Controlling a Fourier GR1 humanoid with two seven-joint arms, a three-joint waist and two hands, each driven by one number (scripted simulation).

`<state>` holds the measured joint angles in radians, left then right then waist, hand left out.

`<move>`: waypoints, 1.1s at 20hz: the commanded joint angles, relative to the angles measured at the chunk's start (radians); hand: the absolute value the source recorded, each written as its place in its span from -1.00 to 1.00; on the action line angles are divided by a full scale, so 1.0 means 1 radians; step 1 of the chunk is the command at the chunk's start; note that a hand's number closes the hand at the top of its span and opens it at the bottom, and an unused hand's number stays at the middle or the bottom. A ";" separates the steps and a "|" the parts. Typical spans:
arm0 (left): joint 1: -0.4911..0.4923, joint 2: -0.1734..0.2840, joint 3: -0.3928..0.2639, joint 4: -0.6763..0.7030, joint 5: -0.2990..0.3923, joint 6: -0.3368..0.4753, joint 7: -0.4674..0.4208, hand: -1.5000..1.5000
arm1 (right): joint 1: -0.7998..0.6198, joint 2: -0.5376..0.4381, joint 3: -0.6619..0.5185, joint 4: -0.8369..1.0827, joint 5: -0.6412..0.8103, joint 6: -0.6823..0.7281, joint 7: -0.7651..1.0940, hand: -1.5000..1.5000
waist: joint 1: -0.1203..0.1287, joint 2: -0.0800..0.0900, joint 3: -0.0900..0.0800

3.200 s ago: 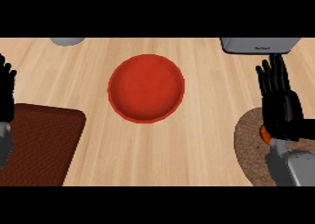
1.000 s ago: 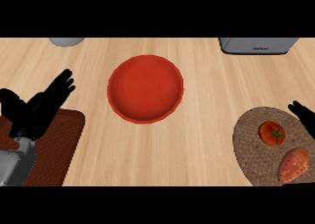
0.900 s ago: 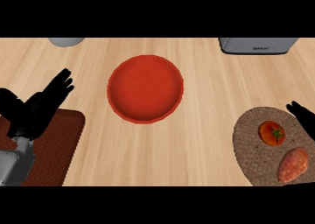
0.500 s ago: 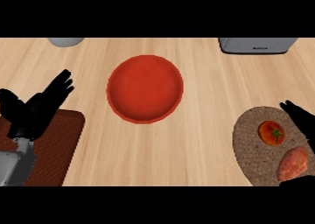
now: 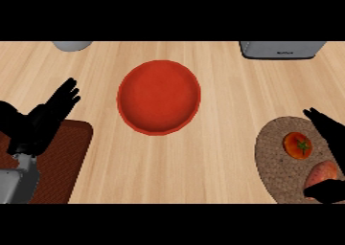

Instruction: Pick the tomato from the placemat and place it in the bowl

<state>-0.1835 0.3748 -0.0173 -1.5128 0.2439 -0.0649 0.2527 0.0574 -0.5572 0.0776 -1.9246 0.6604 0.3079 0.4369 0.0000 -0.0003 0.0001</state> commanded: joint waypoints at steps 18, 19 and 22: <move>-0.025 -0.067 0.109 -0.019 -0.071 -0.081 0.056 0.00 | -0.042 0.155 -0.086 0.235 0.158 0.021 -0.156 -1.00 | -0.001 0.000 0.000; -0.071 -0.051 0.117 0.085 -0.075 -0.118 0.000 0.00 | -0.131 0.162 -0.075 0.364 0.188 -0.003 -0.161 -1.00 | 0.000 0.001 0.000; -0.057 -0.048 0.153 0.062 -0.055 -0.141 0.007 0.00 | -0.155 0.170 -0.086 0.404 0.208 -0.005 -0.190 -1.00 | 0.001 0.001 0.000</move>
<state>-0.2364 0.3119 0.0939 -1.4757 0.1738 -0.1605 0.2835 -0.0673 -0.3936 0.0061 -1.5923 0.8452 0.3061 0.2840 0.0005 0.0004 0.0001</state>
